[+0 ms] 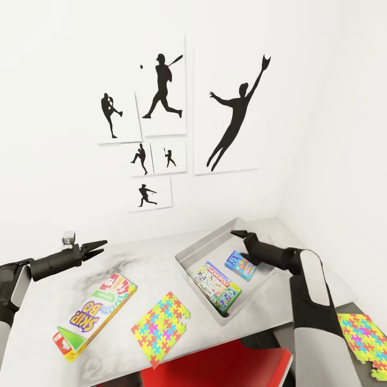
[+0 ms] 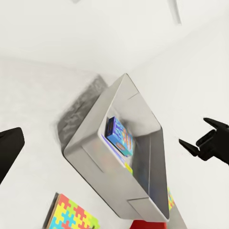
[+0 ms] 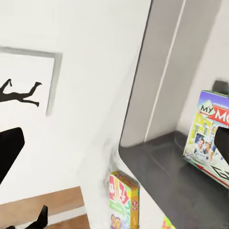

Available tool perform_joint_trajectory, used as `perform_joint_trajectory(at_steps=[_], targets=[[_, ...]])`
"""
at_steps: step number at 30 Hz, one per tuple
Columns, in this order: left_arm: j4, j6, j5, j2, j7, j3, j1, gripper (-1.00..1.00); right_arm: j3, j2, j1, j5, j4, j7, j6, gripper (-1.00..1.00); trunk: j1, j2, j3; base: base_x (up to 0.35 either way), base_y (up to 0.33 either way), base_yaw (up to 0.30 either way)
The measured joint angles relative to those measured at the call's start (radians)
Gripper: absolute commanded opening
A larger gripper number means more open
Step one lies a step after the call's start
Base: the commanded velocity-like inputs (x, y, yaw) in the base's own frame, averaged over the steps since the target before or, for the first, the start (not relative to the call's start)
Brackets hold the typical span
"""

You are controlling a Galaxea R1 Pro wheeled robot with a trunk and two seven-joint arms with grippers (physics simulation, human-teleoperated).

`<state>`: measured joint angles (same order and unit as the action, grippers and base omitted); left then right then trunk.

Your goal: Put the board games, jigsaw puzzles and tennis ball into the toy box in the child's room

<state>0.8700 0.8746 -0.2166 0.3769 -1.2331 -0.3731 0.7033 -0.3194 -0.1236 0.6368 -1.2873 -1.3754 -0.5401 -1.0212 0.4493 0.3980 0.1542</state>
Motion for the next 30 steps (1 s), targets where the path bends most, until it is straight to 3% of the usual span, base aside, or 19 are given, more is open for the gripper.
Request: perform_joint_trajectory(at_steps=[3,4,8,11,12,17,20,24,30], targets=[[0.0,0.0,0.0,0.0,0.0,0.0,0.0,1.0,0.006,0.001,-0.029,-0.041,-0.069,0.005,-0.019,1.0,0.0,0.0,0.0,0.0,0.0,0.0],[0.0,0.0,0.0,0.0,0.0,0.0,0.0,1.0,0.011,0.005,-0.075,-0.093,-0.131,0.019,-0.022,1.0,0.0,0.0,0.0,0.0,0.0,0.0],[0.0,0.0,0.0,0.0,0.0,0.0,0.0,1.0,0.03,0.038,-0.192,-0.188,-0.183,0.084,-0.022,1.0,0.0,0.0,0.0,0.0,0.0,0.0],[0.0,0.0,0.0,0.0,0.0,0.0,0.0,1.0,0.055,0.088,-0.269,-0.23,-0.198,0.19,-0.022,1.0,0.0,0.0,0.0,0.0,0.0,0.0],[0.0,0.0,0.0,-0.001,0.0,0.0,0.0,1.0,0.065,0.117,-0.294,-0.24,-0.202,0.26,-0.022,1.0,0.0,0.0,0.0,0.0,0.0,0.0],[0.0,0.0,0.0,-0.001,0.0,0.001,0.0,1.0,0.093,0.212,-0.353,-0.253,-0.208,0.528,-0.022,1.0,0.0,0.0,0.0,0.0,0.0,0.0],[0.0,0.0,0.0,-0.001,0.0,0.001,0.0,1.0,0.096,0.252,-0.398,-0.247,-0.21,0.624,-0.022,1.0,0.0,0.0,0.0,0.0,0.0,0.0],[0.0,0.0,0.0,-0.001,0.0,0.001,0.0,1.0,0.094,0.289,-0.454,-0.231,-0.211,0.706,-0.022,1.0,0.0,0.0,0.0,0.0,0.0,0.0],[0.0,0.0,-0.001,-0.001,0.0,0.001,0.0,1.0,0.092,0.304,-0.475,-0.224,-0.211,0.754,-0.022,1.0,0.0,0.0,0.0,0.0,0.0,0.0]])
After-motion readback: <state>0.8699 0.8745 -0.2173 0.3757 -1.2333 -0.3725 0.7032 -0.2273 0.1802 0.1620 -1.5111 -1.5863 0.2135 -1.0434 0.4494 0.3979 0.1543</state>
